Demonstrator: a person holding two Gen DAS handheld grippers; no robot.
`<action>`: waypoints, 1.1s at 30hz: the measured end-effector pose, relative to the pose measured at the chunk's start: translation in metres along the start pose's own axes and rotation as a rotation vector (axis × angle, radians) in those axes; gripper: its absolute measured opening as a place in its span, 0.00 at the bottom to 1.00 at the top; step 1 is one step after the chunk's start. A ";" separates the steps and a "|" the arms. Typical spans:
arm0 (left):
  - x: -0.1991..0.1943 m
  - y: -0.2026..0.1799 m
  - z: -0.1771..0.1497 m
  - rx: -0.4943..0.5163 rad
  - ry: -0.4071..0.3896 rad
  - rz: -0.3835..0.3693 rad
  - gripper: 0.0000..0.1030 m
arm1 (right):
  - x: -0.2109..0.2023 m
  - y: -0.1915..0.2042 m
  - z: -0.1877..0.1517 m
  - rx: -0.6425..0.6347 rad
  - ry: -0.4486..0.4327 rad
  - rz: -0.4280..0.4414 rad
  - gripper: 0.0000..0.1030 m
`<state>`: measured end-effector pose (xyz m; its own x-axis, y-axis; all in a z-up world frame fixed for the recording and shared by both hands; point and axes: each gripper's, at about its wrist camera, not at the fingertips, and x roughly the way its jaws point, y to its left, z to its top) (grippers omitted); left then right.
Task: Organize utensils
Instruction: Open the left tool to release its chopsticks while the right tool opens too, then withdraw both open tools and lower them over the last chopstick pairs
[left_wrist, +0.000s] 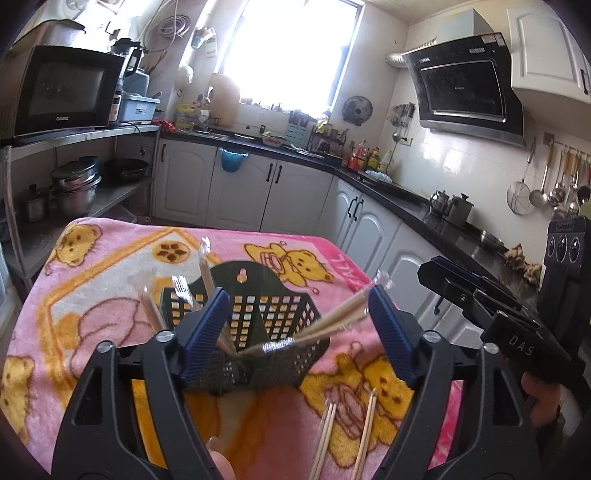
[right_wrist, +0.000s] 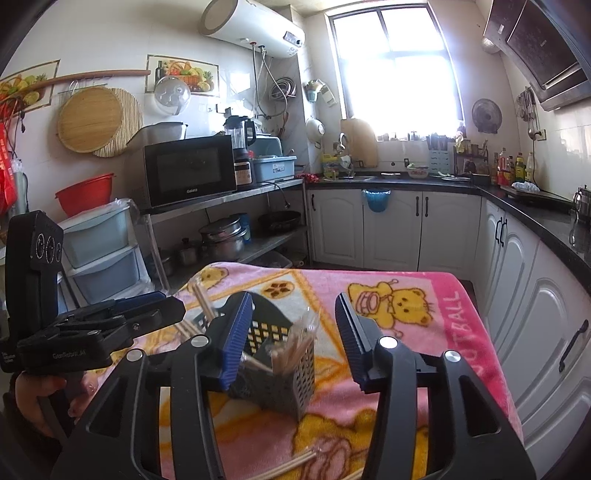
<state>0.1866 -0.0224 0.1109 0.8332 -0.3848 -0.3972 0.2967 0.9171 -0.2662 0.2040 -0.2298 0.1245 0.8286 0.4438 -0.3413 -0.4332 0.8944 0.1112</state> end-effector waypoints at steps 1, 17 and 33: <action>-0.001 0.000 -0.002 0.002 0.002 0.001 0.71 | -0.001 0.000 -0.003 0.002 0.004 -0.001 0.45; -0.019 0.010 -0.046 -0.064 0.056 0.007 0.84 | -0.014 -0.006 -0.037 0.044 0.078 -0.016 0.53; -0.019 0.020 -0.118 -0.115 0.215 0.024 0.84 | -0.007 -0.014 -0.075 0.070 0.174 -0.039 0.53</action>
<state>0.1217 -0.0090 0.0097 0.7172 -0.3878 -0.5790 0.2128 0.9130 -0.3480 0.1780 -0.2494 0.0556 0.7676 0.3978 -0.5025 -0.3713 0.9151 0.1572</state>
